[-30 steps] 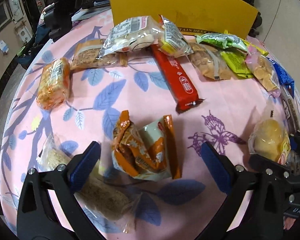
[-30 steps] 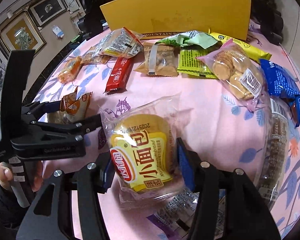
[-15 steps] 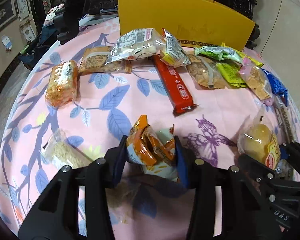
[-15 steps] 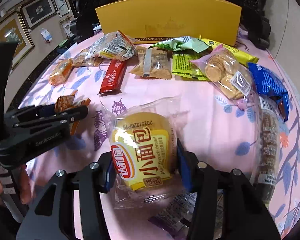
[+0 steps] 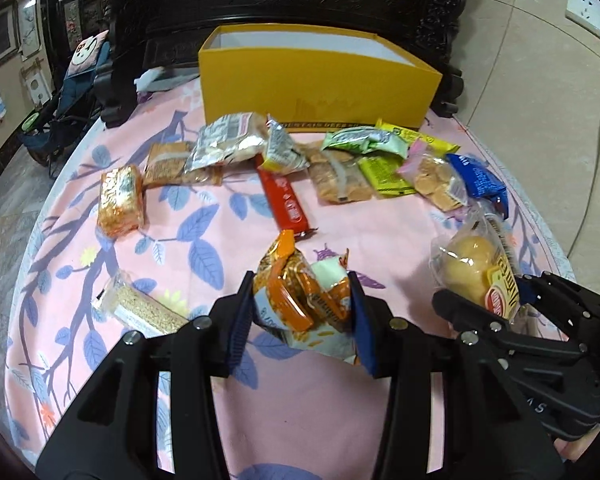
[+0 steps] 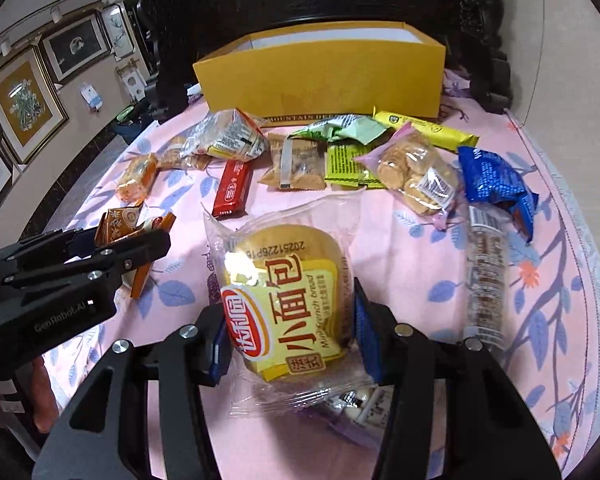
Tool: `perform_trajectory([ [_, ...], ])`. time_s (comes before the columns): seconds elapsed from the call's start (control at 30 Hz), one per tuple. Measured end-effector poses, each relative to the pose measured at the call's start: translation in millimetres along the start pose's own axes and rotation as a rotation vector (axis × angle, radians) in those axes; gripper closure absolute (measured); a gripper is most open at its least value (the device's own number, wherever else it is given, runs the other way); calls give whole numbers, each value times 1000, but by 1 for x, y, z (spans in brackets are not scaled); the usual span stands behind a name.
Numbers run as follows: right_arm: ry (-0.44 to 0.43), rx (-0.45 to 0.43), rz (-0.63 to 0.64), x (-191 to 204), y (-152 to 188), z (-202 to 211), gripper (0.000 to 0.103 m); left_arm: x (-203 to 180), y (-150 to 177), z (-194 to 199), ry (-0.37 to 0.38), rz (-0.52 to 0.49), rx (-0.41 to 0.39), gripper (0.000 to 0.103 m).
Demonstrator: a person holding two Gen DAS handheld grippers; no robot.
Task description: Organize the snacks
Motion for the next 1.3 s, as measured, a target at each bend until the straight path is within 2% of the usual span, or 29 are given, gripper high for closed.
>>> perform_trajectory([
  [0.17, -3, -14, -10, -10, -6, 6, 51, -11, -19, 6, -1, -20, -19, 58],
  [0.27, -17, -21, -22, -22, -24, 10, 51, -18, -39, 10, 7, -32, -41, 59],
  [0.43, -14, -61, -18, -48, -92, 14, 51, -21, -81, 5, 5, -30, -47, 58],
  [0.6, 4, -69, -12, -62, -166, -2, 51, -25, -157, -10, -26, 3, -87, 58],
  [0.67, 32, -71, -28, -72, -197, -17, 51, -25, -195, -24, -47, 27, -99, 58],
  [0.83, 36, -49, -80, -95, -246, -56, 51, -24, -260, -73, -98, 64, -75, 58],
  [1.07, 61, -43, -114, -122, -276, -89, 51, -17, -286, -109, -115, 79, -58, 58],
  [1.13, 77, -72, -113, -125, -283, -91, 48, -14, -290, -116, -124, 82, -54, 52],
  [1.17, 92, -87, -110, -127, -288, -93, 41, -12, -293, -122, -132, 90, -44, 27],
  [1.2, 122, -84, -109, -132, -291, -96, 19, -10, -295, -127, -131, 97, -27, 4],
  [1.23, 134, -76, -118, -137, -292, -98, 9, -6, -296, -130, -138, 108, -17, 3],
  [1.3, 103, -70, -127, -139, -287, -93, 9, 3, -292, -133, -130, 123, -6, 4],
])
Point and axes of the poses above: each gripper's, at about its wrist camera, not at the fingertips, and z roughly against the way its jaws point, x to its left, y to its underside, the point moved 6 cm from there along -z, roughly the way its jaws point, and after that the axes turned 11 degrees about z, right-handed, at the moved point
